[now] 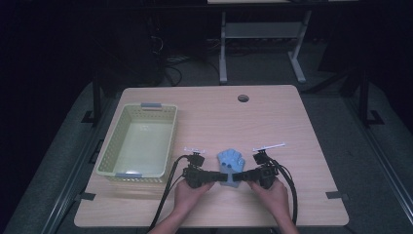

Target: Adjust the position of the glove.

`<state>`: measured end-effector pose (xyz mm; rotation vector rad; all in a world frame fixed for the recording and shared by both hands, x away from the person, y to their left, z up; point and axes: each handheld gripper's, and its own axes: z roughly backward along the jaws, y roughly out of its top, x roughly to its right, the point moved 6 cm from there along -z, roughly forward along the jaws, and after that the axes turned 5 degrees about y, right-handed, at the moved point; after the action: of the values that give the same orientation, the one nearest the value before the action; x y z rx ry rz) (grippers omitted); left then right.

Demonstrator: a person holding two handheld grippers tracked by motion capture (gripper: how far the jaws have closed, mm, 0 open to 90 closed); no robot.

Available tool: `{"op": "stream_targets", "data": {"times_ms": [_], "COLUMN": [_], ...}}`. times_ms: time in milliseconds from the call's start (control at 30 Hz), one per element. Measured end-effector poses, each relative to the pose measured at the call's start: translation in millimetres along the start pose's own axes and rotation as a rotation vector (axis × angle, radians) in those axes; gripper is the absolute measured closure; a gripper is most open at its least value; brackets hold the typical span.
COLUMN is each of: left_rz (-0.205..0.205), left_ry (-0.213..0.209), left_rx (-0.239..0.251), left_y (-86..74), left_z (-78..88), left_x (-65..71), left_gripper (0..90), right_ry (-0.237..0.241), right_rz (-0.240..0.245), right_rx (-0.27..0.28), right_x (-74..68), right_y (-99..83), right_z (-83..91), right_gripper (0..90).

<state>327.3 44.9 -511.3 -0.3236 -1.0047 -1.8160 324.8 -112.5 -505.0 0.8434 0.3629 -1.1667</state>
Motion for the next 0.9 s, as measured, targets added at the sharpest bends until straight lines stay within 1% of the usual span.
{"op": "stream_targets", "data": {"times_ms": [33, 67, 100, 133, 167, 267, 333, 400, 500, 533, 667, 733, 767, 800, 867, 900], "left_rz": [-0.002, -0.002, 0.021, 0.016, 0.020, 0.025, 0.044, 0.049, 0.046, 0.044, 0.046, 0.039, 0.042, 0.035, 0.033, 0.029], "left_ry": [-0.017, -0.017, -0.026, -0.027, -0.028, -0.032, -0.047, -0.056, -0.064, -0.063, -0.067, -0.066, -0.068, -0.069, -0.073, -0.076], "left_rx": [-0.003, -0.003, 0.000, -0.005, -0.003, -0.007, -0.011, -0.013, -0.012, -0.011, -0.006, -0.002, 0.007, 0.015, 0.018, 0.033], "left_y": [-1.2, -1.2, -1.3, -1.5, -1.3, -1.0, -0.5, -0.2, 0.2, 0.1, 0.8, 2.3, 3.4, 4.7, 5.5, 8.1], "left_z": [-1.1, -1.1, -1.2, -1.1, -1.5, -1.8, -3.0, -4.0, -4.1, -3.9, -3.1, -1.9, -1.0, 1.2, 3.2, 7.6], "left_x": [0.1, 0.1, -0.2, -1.5, -1.7, -3.2, -4.4, -5.1, -5.5, -5.0, -4.6, -3.6, -2.5, -1.2, -0.4, 1.5], "left_gripper": [56.2, 56.3, 56.8, 58.0, 59.4, 63.3, 64.8, 67.2, 68.7, 68.9, 69.2, 69.2, 69.2, 69.2, 69.2, 69.2], "right_ry": [0.005, 0.005, 0.010, 0.016, 0.025, 0.030, 0.028, 0.037, 0.049, 0.051, 0.057, 0.059, 0.058, 0.059, 0.057, 0.060], "right_rz": [0.012, 0.012, -0.005, -0.010, -0.008, -0.008, 0.005, -0.001, 0.007, 0.019, 0.021, 0.022, 0.029, 0.040, 0.035, 0.042], "right_rx": [0.022, 0.022, 0.025, 0.030, 0.040, 0.045, 0.053, 0.055, 0.062, 0.059, 0.063, 0.068, 0.067, 0.065, 0.068, 0.076], "right_x": [-0.2, -0.2, -0.9, -0.8, -0.8, -1.9, -2.6, -2.0, -1.8, -1.8, -2.9, -3.5, -3.7, -5.8, -7.5, -11.7], "right_y": [-1.6, -1.6, -3.1, -3.5, -3.5, -3.9, -3.3, -3.0, -1.8, -1.8, -1.1, -0.4, -0.1, 1.5, 2.4, 5.2], "right_z": [-1.8, -1.8, -1.9, -2.7, -4.3, -6.2, -8.3, -8.7, -8.8, -8.1, -7.4, -7.0, -6.5, -4.7, -4.1, -1.3], "right_gripper": [56.5, 56.5, 58.2, 59.3, 60.4, 62.3, 63.5, 65.6, 68.5, 69.1, 69.9, 70.1, 70.2, 70.3, 70.3, 70.3]}}
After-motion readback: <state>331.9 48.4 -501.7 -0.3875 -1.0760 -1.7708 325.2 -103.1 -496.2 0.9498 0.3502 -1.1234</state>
